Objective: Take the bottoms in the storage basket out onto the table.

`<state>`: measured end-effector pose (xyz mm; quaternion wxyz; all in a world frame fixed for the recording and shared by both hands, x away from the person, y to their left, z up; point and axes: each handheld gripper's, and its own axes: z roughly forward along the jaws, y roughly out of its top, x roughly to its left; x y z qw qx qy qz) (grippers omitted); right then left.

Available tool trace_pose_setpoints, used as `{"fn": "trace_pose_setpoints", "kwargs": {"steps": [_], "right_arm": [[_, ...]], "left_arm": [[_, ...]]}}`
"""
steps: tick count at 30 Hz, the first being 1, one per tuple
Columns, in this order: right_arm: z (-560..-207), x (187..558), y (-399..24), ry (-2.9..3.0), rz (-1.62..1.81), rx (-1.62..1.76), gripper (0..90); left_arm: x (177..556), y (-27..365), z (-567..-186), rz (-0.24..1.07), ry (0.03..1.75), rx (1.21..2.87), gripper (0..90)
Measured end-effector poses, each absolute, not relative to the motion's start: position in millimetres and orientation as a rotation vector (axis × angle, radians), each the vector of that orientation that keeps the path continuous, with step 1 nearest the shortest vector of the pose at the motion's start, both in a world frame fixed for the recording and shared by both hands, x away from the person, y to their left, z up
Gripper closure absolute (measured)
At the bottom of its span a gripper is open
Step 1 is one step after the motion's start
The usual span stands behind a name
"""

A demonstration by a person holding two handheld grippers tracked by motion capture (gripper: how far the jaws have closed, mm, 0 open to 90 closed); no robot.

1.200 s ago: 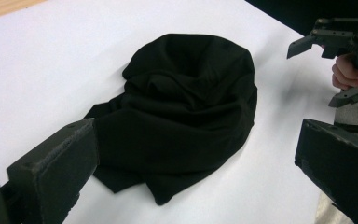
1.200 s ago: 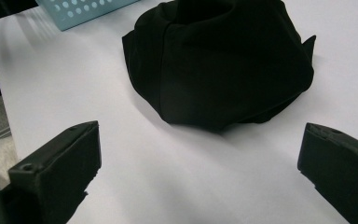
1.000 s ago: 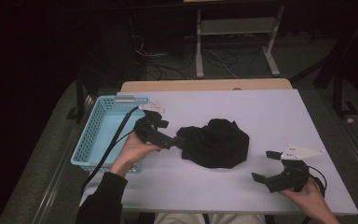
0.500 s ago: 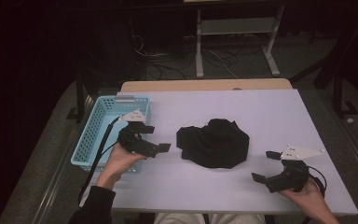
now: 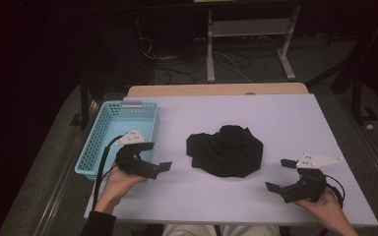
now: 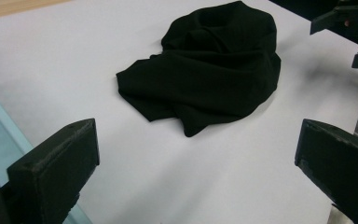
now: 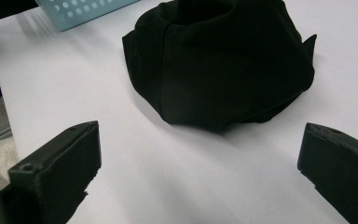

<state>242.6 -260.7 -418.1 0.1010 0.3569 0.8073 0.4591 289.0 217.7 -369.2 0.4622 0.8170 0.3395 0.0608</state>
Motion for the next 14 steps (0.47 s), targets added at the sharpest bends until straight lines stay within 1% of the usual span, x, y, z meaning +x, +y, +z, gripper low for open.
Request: {"fn": "trace_pose_setpoints", "kwargs": {"steps": [5,9,14], "right_arm": [[-417.9,242.5,-260.7,2.383,1.358,1.053,0.0],[-417.7,242.6,-260.8,2.382,1.360,1.051,0.0],[-417.3,242.6,-261.2,2.379,1.363,1.051,0.0]], "left_arm": [[277.9,219.5,-381.8,0.160,0.838,1.980,0.0],[272.0,219.1,-383.7,0.202,0.831,2.006,0.0],[268.6,220.6,-387.8,0.203,0.839,2.000,0.0]]}}
